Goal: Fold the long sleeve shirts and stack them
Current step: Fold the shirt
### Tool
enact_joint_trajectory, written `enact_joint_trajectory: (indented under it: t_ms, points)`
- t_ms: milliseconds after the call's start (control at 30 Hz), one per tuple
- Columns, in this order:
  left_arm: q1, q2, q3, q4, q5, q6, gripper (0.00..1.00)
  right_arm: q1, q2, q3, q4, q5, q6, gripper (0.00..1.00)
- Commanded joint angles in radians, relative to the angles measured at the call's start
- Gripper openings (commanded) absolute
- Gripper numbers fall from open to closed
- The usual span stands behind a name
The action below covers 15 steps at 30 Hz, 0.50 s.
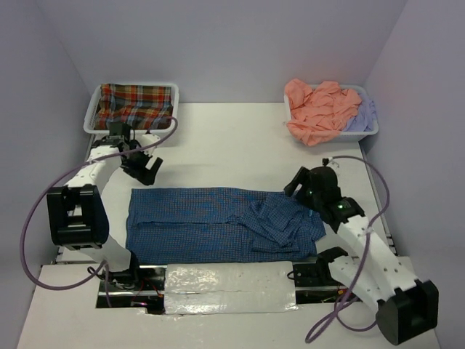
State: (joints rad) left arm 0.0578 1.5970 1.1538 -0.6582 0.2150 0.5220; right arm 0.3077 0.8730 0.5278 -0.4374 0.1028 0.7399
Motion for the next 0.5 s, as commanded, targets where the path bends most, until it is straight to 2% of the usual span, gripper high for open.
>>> enact_joint_trajectory:
  t_ms: [0, 33, 67, 167, 267, 400, 467]
  points:
    - [0.069, -0.028, 0.014, -0.021, 0.050, 0.079, 0.99, -0.005, -0.109, 0.136, -0.214, 0.115, -0.011, 0.85]
    - [0.077, -0.011, 0.011, -0.024, 0.052, 0.093, 0.99, -0.005, -0.142, 0.147, -0.269, 0.117, -0.004, 0.97]
    - [0.083, -0.002, -0.002, -0.024, 0.049, 0.114, 0.99, -0.007, -0.156, 0.152, -0.294, 0.118, 0.004, 1.00]
    - [0.102, 0.026, -0.040, -0.011, 0.058, 0.159, 0.99, -0.013, -0.141, 0.153, -0.340, 0.115, 0.019, 1.00]
    - [0.109, 0.024, -0.071, -0.018, 0.096, 0.194, 1.00, -0.033, -0.059, 0.162, -0.302, 0.107, -0.006, 1.00]
    - [0.119, 0.004, -0.089, -0.015, 0.136, 0.199, 0.96, -0.135, 0.052, 0.175, -0.177, 0.118, 0.003, 0.89]
    - [0.122, 0.003, -0.098, -0.023, 0.153, 0.202, 0.87, -0.186, 0.118, 0.158, -0.098, 0.091, 0.007, 0.84]
